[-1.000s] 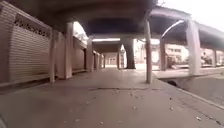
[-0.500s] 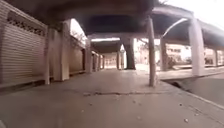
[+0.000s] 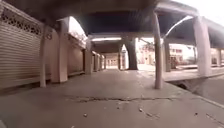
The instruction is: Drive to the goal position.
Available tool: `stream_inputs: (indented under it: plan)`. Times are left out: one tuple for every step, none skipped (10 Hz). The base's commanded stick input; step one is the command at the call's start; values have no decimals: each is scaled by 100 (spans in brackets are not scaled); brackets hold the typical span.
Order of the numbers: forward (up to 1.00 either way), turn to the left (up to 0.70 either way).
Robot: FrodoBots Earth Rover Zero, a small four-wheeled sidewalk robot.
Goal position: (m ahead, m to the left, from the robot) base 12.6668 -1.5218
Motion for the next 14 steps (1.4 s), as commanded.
stream_inputs:
  plan:
    - [70, 0]
    - [70, 0]
    - [70, 0]
    - [70, 0]
    - [70, 0]
    - [70, 0]
    - [70, 0]
    - [70, 0]
    - [70, 0]
    - [70, 0]
    - [70, 0]
    - [70, 0]
    - [70, 0]
    - [70, 0]
